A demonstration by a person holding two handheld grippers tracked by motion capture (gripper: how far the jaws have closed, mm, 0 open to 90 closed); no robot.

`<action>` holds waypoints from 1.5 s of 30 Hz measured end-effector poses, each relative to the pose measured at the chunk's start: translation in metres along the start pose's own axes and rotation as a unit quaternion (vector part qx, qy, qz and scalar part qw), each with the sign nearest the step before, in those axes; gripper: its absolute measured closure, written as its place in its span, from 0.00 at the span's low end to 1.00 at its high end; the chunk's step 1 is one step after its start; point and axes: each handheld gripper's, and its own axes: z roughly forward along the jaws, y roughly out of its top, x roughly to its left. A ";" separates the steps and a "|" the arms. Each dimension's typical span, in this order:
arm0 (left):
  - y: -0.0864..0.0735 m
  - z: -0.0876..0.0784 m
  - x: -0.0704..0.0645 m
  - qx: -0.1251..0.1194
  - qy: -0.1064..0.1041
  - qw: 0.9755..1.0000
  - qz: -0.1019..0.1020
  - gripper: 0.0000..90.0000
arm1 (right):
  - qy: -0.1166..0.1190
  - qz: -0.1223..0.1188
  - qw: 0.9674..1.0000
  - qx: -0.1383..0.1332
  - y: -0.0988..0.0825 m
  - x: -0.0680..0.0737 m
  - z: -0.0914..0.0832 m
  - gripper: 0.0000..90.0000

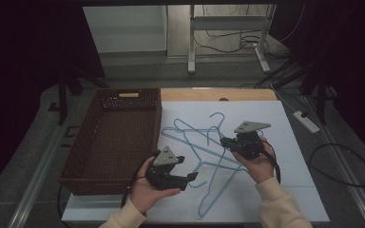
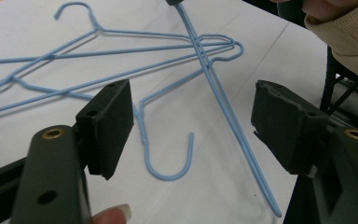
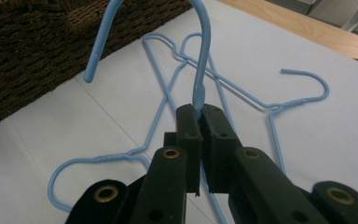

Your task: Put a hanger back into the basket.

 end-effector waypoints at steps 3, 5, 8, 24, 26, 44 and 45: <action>0.001 0.010 -0.003 0.007 -0.006 1.000 0.001 0.32 | -0.002 0.001 1.000 -0.001 0.000 0.000 0.000 0.96; 0.002 0.016 -0.006 0.011 -0.007 1.000 0.000 0.32 | -0.003 0.002 1.000 -0.002 0.000 0.001 0.000 0.96; 0.003 0.025 -0.008 0.017 -0.012 1.000 0.000 0.32 | -0.003 0.004 1.000 -0.004 0.000 0.001 0.000 0.96; 0.005 0.075 -0.010 0.053 -0.030 0.998 -0.017 0.41 | -0.008 0.005 1.000 -0.005 0.001 0.005 0.003 0.96; 0.005 0.080 -0.010 0.057 -0.030 0.998 -0.021 0.44 | -0.008 0.006 1.000 -0.007 0.002 0.006 0.004 0.96; 0.002 0.097 0.000 0.086 -0.049 0.993 -0.064 0.91 | -0.005 0.012 1.000 -0.018 -0.001 0.005 -0.003 0.96; 0.003 0.096 0.000 0.085 -0.050 0.993 -0.068 0.92 | -0.005 0.015 1.000 -0.021 -0.001 0.004 -0.004 0.96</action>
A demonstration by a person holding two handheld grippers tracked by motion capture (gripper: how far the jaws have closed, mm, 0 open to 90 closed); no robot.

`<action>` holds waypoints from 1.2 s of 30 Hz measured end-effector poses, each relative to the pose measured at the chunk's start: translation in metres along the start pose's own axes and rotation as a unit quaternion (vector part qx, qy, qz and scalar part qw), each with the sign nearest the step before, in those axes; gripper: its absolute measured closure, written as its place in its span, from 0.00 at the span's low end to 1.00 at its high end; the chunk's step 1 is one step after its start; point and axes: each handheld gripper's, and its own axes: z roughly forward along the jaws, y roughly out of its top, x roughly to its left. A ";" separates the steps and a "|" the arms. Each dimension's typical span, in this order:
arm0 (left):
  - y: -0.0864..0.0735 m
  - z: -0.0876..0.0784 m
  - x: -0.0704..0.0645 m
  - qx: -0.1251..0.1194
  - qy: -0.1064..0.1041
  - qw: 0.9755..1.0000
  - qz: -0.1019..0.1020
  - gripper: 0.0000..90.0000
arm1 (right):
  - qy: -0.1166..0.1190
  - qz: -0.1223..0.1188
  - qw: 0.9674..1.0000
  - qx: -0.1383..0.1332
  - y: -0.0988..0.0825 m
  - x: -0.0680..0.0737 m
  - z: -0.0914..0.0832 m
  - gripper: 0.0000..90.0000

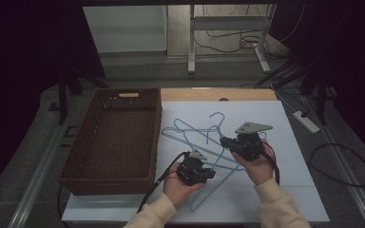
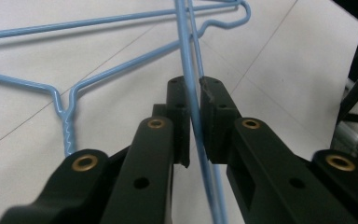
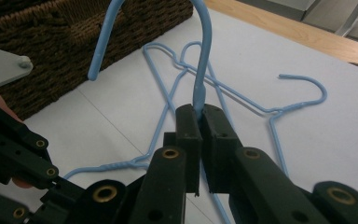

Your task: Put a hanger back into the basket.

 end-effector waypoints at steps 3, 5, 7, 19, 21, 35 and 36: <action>0.001 -0.001 0.000 -0.008 0.006 1.000 -0.009 0.94 | 0.002 0.007 1.000 -0.011 -0.002 -0.003 -0.006 0.94; 0.001 -0.003 0.001 -0.016 0.007 1.000 -0.012 0.95 | 0.004 0.010 1.000 -0.020 -0.004 -0.003 -0.009 0.90; 0.001 -0.005 0.001 -0.023 0.008 1.000 -0.010 0.95 | 0.008 0.011 0.999 -0.031 -0.008 -0.003 -0.015 0.83; 0.003 -0.016 -0.004 -0.057 -0.011 0.998 -0.005 0.95 | -0.001 0.007 0.997 -0.081 -0.052 -0.007 -0.052 0.48; 0.004 -0.019 -0.005 -0.063 -0.015 0.998 -0.005 0.95 | -0.006 0.008 0.997 -0.083 -0.059 -0.009 -0.057 0.47; 0.010 -0.049 -0.014 -0.098 -0.025 0.995 0.009 0.95 | -0.022 0.030 0.995 -0.093 -0.088 -0.024 -0.078 0.45; 0.011 -0.052 -0.013 -0.100 -0.024 0.995 0.010 0.95 | -0.022 0.030 0.995 -0.094 -0.089 -0.024 -0.078 0.45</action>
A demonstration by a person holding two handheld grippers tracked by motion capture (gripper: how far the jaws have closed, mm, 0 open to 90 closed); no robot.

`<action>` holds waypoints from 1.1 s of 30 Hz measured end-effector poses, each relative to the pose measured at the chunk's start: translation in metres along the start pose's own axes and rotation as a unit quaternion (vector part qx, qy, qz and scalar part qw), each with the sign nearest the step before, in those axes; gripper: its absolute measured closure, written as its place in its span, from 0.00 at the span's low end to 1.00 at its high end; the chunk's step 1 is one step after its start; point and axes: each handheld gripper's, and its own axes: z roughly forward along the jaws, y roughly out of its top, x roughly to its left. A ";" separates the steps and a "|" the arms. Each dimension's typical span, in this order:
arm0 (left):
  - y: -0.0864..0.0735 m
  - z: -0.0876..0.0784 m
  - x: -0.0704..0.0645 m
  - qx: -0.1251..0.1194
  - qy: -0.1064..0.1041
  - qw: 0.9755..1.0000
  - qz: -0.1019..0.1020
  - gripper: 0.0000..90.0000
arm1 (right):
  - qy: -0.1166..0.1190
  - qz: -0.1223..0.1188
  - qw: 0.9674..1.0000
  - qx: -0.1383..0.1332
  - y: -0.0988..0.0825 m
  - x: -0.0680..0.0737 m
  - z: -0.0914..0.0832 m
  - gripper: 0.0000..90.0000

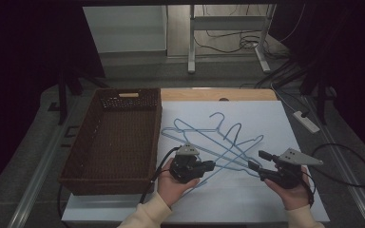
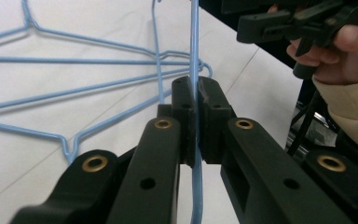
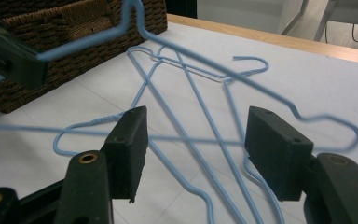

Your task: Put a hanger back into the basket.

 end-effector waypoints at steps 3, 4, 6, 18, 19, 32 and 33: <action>0.003 -0.009 0.001 -0.006 0.003 1.000 0.002 0.95 | -0.003 0.003 1.000 -0.002 -0.001 -0.002 -0.003 0.45; 0.004 -0.012 0.001 -0.009 0.003 1.000 0.002 0.96 | -0.004 0.003 1.000 -0.003 -0.001 -0.003 -0.003 0.45; 0.005 -0.019 0.001 -0.016 0.003 1.000 0.004 0.95 | -0.005 0.005 1.000 -0.004 -0.002 -0.004 -0.004 0.45; 0.014 -0.061 0.006 -0.054 0.000 0.999 0.008 0.96 | -0.007 0.007 1.000 0.012 -0.007 -0.007 0.002 0.45; 0.014 -0.061 0.006 -0.054 0.000 0.999 0.008 0.96 | -0.006 0.006 1.000 0.013 -0.008 -0.007 0.003 0.45; 0.021 -0.113 0.020 -0.102 0.010 0.995 0.016 0.96 | -0.006 0.003 1.000 0.026 -0.010 -0.007 0.009 0.45; 0.021 -0.117 0.022 -0.106 0.010 0.994 0.014 0.96 | -0.006 0.003 1.000 0.027 -0.010 -0.007 0.009 0.45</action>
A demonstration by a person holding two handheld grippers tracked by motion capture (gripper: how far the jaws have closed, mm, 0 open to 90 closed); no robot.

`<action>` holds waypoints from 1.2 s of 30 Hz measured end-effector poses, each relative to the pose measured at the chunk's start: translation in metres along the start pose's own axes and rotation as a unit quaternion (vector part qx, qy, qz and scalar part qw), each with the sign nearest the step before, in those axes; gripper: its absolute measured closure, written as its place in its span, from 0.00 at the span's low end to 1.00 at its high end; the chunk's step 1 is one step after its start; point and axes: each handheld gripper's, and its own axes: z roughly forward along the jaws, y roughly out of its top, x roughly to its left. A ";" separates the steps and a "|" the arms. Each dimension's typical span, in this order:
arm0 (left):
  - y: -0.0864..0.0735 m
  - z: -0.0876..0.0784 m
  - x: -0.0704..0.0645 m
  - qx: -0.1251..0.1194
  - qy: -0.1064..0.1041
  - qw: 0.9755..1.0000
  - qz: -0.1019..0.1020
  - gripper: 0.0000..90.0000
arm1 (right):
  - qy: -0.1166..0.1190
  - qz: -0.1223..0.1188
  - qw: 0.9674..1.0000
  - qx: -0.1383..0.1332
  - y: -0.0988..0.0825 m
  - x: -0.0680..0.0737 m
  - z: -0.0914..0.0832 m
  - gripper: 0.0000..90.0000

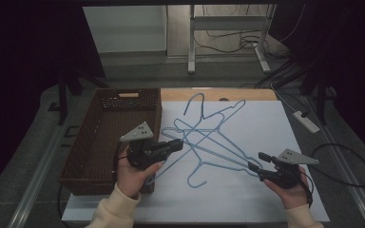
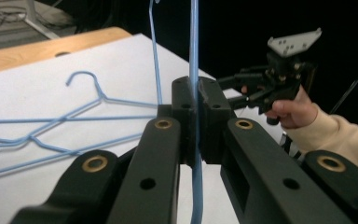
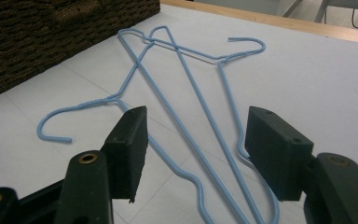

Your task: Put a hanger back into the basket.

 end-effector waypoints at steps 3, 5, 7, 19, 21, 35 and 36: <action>0.003 -0.012 0.004 -0.008 0.012 1.000 -0.001 0.96 | -0.001 -0.001 1.000 0.001 0.000 0.000 0.000 0.45; 0.005 -0.019 0.006 -0.016 0.013 1.000 -0.003 0.96 | -0.001 -0.001 1.000 0.001 0.000 0.000 0.000 0.45; 0.007 -0.026 0.008 -0.019 0.022 1.000 -0.002 0.96 | -0.002 -0.001 1.000 0.002 0.000 0.000 0.001 0.45; 0.012 -0.056 0.024 -0.028 0.053 0.998 -0.003 0.96 | -0.004 -0.002 1.000 0.008 -0.001 0.000 0.002 0.45; 0.011 -0.058 0.026 -0.028 0.055 0.998 -0.003 0.96 | -0.005 -0.004 1.000 0.009 -0.001 -0.001 0.002 0.45; 0.008 -0.074 0.046 -0.021 0.077 0.997 -0.009 0.96 | -0.007 -0.004 1.000 0.013 -0.002 -0.001 0.003 0.45; 0.008 -0.075 0.048 -0.021 0.079 0.997 -0.010 0.96 | -0.007 -0.004 1.000 0.013 -0.002 -0.001 0.003 0.45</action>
